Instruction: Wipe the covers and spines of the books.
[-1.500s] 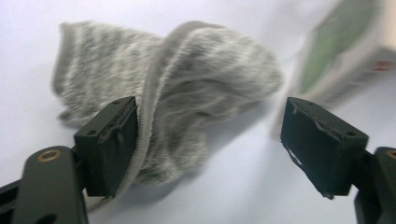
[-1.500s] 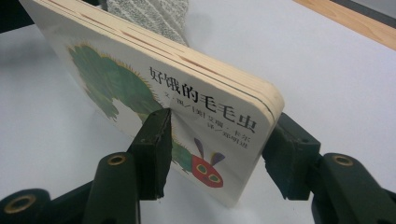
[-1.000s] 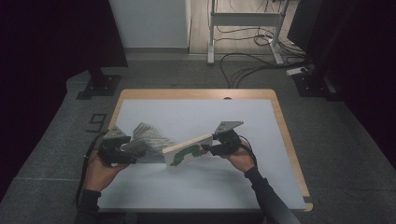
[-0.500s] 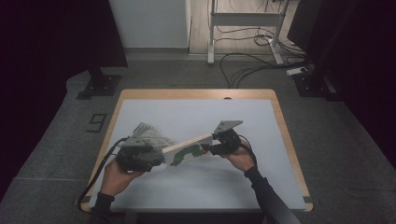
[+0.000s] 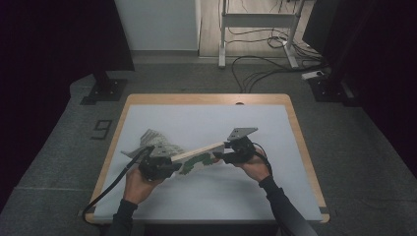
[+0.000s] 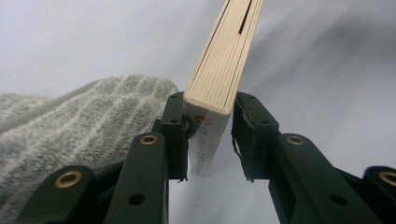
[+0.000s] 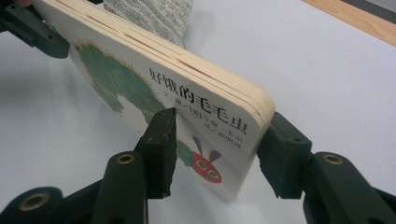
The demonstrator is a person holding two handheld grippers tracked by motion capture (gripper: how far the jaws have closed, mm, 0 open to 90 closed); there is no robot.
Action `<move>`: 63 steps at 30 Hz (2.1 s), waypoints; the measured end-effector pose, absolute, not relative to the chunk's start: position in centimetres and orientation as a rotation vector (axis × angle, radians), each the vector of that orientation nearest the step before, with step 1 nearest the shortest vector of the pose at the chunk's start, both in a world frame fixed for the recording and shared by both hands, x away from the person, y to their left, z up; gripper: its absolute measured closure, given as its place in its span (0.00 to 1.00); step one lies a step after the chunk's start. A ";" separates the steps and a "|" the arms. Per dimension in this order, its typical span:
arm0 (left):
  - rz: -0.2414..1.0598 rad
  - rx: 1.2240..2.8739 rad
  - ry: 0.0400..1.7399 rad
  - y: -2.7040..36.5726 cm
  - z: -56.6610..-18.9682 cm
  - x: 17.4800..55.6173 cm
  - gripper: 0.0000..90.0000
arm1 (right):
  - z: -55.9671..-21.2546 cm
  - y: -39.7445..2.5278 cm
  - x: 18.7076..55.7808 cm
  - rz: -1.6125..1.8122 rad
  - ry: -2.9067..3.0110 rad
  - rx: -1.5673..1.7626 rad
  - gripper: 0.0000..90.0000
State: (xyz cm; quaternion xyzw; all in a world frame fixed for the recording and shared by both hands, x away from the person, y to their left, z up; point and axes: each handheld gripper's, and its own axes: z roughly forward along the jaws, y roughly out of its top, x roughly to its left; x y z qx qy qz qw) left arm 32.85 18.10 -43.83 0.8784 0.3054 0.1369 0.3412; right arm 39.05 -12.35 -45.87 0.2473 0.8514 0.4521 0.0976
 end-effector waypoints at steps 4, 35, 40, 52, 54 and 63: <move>0.376 2.286 0.784 17.7 -43.7 33.7 0.73 | -45.7 -12.6 39.1 1.314 2.502 0.739 0.56; 0.289 2.257 0.830 15.8 -44.9 32.6 0.57 | -45.9 -15.5 36.6 1.276 2.544 0.762 0.49; 0.261 2.227 0.866 15.8 -45.3 31.7 0.52 | -46.1 -15.6 35.6 1.260 2.560 0.752 0.45; 0.227 2.243 0.884 15.5 -46.7 30.1 0.40 | -47.6 -17.0 34.0 1.294 2.601 0.808 0.43; 0.224 2.251 0.881 15.4 -46.9 29.9 0.40 | -47.8 -17.1 33.8 1.294 2.607 0.812 0.43; 0.229 2.266 0.879 15.5 -48.0 29.1 0.39 | -49.1 -17.4 32.9 1.323 2.615 0.842 0.42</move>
